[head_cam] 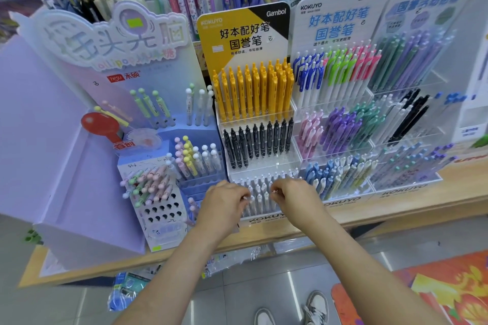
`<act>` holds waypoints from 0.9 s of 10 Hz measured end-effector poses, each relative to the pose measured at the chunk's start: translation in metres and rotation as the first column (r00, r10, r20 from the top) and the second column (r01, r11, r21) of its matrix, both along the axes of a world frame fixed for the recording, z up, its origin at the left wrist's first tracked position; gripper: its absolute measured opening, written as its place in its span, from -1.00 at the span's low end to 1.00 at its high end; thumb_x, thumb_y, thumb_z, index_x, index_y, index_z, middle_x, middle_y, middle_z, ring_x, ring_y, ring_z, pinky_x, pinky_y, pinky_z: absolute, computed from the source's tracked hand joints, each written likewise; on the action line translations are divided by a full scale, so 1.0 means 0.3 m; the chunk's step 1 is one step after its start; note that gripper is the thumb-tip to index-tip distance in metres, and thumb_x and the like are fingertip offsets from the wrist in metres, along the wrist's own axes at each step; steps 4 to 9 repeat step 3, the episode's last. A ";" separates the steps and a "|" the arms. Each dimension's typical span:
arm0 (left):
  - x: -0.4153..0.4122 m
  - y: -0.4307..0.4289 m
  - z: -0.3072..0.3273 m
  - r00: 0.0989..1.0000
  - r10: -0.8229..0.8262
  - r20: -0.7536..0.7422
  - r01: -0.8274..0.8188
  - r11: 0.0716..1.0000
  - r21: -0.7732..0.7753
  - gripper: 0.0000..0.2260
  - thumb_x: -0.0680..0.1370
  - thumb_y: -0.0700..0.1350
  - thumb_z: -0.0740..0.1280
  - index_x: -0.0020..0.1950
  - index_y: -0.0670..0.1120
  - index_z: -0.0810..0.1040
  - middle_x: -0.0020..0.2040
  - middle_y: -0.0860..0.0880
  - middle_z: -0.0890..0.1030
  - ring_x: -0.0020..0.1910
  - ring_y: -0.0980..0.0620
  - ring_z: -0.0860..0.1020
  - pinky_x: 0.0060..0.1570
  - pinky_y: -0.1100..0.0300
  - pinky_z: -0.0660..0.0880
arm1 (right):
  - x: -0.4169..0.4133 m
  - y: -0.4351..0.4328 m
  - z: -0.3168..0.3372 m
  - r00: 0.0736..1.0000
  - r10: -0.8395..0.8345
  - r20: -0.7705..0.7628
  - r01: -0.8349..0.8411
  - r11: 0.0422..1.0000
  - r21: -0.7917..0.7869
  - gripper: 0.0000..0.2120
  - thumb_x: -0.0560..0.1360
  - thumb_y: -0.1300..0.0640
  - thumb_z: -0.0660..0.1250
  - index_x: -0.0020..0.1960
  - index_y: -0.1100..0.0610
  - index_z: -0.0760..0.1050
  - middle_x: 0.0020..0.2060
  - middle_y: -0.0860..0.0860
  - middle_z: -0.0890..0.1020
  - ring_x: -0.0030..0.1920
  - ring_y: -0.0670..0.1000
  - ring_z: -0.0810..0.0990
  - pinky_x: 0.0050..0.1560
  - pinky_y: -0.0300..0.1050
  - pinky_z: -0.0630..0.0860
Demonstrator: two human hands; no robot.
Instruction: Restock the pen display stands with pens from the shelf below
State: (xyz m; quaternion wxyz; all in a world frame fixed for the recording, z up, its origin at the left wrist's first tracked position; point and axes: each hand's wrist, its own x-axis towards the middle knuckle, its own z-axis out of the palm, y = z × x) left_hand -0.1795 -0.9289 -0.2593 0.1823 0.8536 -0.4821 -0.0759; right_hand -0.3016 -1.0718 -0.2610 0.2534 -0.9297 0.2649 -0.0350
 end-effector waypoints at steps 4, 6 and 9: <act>-0.022 0.089 0.083 0.980 0.120 -0.158 -0.163 0.941 -0.296 -0.85 0.53 -0.14 0.39 0.07 -0.03 0.68 -0.05 0.18 0.61 0.00 0.17 0.50 0.07 0.30 0.40 | -0.261 -0.008 0.064 0.938 -0.282 0.203 0.223 0.937 0.269 -0.70 0.56 0.12 0.35 0.29 0.03 0.52 -0.20 -0.13 0.61 -0.19 -0.15 0.57 -0.11 -0.20 0.51; -0.022 0.089 0.083 0.980 0.120 -0.158 -0.163 0.941 -0.296 -0.85 0.53 -0.14 0.39 0.07 -0.03 0.68 -0.05 0.18 0.61 0.00 0.17 0.50 0.07 0.30 0.40 | -0.261 -0.008 0.064 0.938 -0.282 0.203 0.223 0.937 0.269 -0.70 0.56 0.12 0.35 0.29 0.03 0.52 -0.20 -0.13 0.61 -0.19 -0.15 0.57 -0.11 -0.20 0.51; -0.022 0.089 0.083 0.980 0.120 -0.158 -0.163 0.941 -0.296 -0.85 0.53 -0.14 0.39 0.07 -0.03 0.68 -0.05 0.18 0.61 0.00 0.17 0.50 0.07 0.30 0.40 | -0.261 -0.008 0.064 0.938 -0.282 0.203 0.223 0.937 0.269 -0.70 0.56 0.12 0.35 0.29 0.03 0.52 -0.20 -0.13 0.61 -0.19 -0.15 0.57 -0.11 -0.20 0.51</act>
